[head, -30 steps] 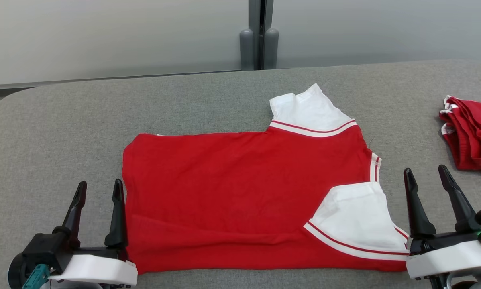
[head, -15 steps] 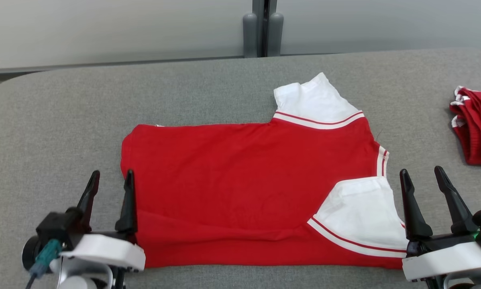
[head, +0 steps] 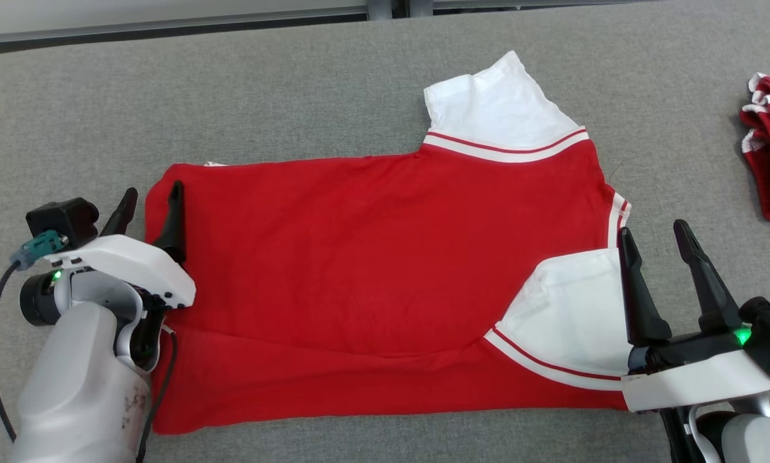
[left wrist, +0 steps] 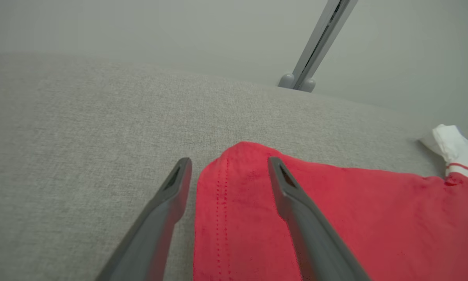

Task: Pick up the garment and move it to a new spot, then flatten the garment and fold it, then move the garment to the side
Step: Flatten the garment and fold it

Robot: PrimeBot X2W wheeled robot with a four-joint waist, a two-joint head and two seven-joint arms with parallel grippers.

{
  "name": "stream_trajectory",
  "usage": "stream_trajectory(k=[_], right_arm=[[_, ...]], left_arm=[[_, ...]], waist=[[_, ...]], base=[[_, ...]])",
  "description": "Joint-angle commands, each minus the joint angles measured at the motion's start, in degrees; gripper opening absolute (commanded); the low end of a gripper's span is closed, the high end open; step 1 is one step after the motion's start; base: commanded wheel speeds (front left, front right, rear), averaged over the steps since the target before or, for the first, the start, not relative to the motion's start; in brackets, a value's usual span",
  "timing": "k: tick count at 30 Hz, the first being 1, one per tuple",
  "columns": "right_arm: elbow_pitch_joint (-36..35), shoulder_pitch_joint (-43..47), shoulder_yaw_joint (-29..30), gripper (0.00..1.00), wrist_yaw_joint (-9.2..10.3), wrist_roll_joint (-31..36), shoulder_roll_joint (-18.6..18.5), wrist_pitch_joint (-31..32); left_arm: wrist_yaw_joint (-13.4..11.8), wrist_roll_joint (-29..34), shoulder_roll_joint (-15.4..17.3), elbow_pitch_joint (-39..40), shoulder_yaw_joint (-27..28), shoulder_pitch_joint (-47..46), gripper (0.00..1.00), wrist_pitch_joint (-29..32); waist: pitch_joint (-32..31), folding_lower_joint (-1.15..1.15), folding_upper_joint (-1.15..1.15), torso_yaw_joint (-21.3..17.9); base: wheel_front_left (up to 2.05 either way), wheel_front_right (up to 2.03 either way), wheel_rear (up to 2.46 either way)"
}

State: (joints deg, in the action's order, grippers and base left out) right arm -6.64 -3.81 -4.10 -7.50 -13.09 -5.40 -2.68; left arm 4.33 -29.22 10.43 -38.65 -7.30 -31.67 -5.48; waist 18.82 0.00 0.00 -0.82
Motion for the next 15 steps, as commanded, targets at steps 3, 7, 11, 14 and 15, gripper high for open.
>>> stream_trajectory(k=[3, 7, 11, 14, 15], right_arm=[[1.26, -1.51, -0.57, 1.0, 0.02, -0.6, 0.19, -1.15], [2.86, -2.14, -0.65, 1.0, 0.02, -1.14, 0.37, -1.89], [4.33, -2.83, 0.38, 1.0, 0.02, -1.74, 0.19, -2.29], [6.02, -4.5, 1.52, 1.0, 0.02, -2.61, -0.43, -2.42], [6.91, -5.34, 1.9, 1.0, 0.02, -2.86, -0.78, -2.37]], left_arm=[[1.27, -1.2, 0.89, -7.22, 0.19, -5.0, 1.0, 0.29], [2.26, -2.7, 1.03, -14.06, -0.05, -8.99, 0.74, 0.91], [2.91, -3.08, 1.12, -17.33, -1.51, -11.14, 0.0, 0.14], [3.06, -2.86, 1.34, -17.97, -2.71, -12.35, 0.0, -1.96], [3.02, -2.91, 1.42, -18.07, -3.03, -12.59, 0.0, -2.73]], waist=[[1.75, 0.0, 0.0, -1.52], [2.48, 0.0, 0.0, -1.87], [2.78, 0.0, 0.0, -1.75], [2.9, 0.0, 0.0, -1.52], [2.94, 0.0, 0.0, -1.48]], base=[[0.0, 0.0, 0.0], [0.0, 0.0, 0.0], [0.0, 0.0, 0.0], [0.0, 0.0, 0.0], [0.0, 0.0, 0.0]])
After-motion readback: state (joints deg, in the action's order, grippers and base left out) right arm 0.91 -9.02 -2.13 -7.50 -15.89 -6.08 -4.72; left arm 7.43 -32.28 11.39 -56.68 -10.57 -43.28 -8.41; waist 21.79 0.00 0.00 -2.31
